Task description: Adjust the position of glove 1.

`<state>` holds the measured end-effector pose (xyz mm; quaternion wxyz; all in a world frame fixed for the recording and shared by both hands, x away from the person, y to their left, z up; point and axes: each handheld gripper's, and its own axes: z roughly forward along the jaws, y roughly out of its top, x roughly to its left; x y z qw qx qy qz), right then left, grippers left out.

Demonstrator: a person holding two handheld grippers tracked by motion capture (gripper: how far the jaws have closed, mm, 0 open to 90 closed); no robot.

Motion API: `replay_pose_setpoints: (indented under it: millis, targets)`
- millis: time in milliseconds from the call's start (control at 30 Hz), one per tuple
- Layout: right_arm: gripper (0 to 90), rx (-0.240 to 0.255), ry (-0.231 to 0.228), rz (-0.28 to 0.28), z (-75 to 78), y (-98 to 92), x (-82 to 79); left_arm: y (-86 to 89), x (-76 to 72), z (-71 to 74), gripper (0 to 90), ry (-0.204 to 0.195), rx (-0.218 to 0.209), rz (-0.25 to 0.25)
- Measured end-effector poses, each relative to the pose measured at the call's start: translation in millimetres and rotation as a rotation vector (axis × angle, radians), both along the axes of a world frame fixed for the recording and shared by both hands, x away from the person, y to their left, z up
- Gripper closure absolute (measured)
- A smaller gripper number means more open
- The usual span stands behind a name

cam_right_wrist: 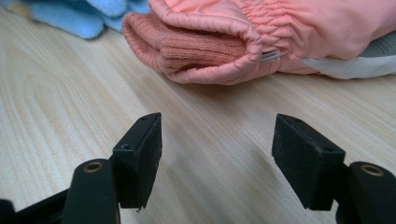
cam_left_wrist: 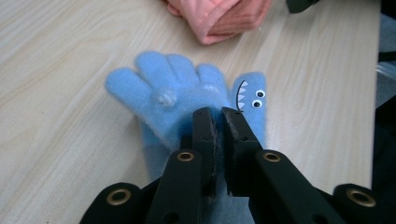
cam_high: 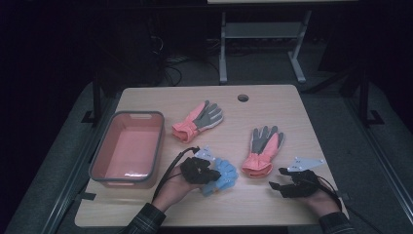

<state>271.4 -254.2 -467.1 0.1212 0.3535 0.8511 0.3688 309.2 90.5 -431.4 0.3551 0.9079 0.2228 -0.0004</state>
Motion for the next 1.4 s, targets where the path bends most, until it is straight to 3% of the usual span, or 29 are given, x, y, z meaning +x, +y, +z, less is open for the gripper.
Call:
replay_pose_setpoints:
  millis: [200, 233, 433, 633, 700, 1067, 1400]
  targets:
    - [33.0, -0.008, 0.005, -0.008, -0.8, 0.4, 0.8, -1.3, 1.5, -5.8, 73.5, -0.002, 0.018, 0.017]
    - [32.8, -0.009, 0.005, -0.007, -0.9, 0.3, 0.9, -0.5, 2.5, -5.9, 69.8, -0.013, 0.042, 0.003]
    - [31.6, -0.013, 0.004, -0.012, -0.9, 0.4, 1.1, -2.0, 2.2, -8.7, 48.6, -0.045, 0.075, 0.043]
    - [27.2, -0.013, 0.008, -0.030, -1.4, -0.9, 2.8, 0.4, 1.9, -4.8, 17.7, -0.043, 0.054, 0.073]
    - [26.7, -0.017, 0.013, -0.030, -1.9, -0.8, 3.2, -2.4, -0.2, -5.4, 14.1, -0.050, 0.065, 0.062]
    - [22.5, -0.043, 0.013, -0.032, -6.4, 1.7, 4.4, -12.6, -3.2, -19.6, 13.8, -0.055, 0.143, 0.031]
    - [18.8, -0.035, 0.009, -0.041, -9.0, 2.6, 4.9, -18.7, -7.5, -28.0, 15.1, -0.075, 0.197, 0.016]
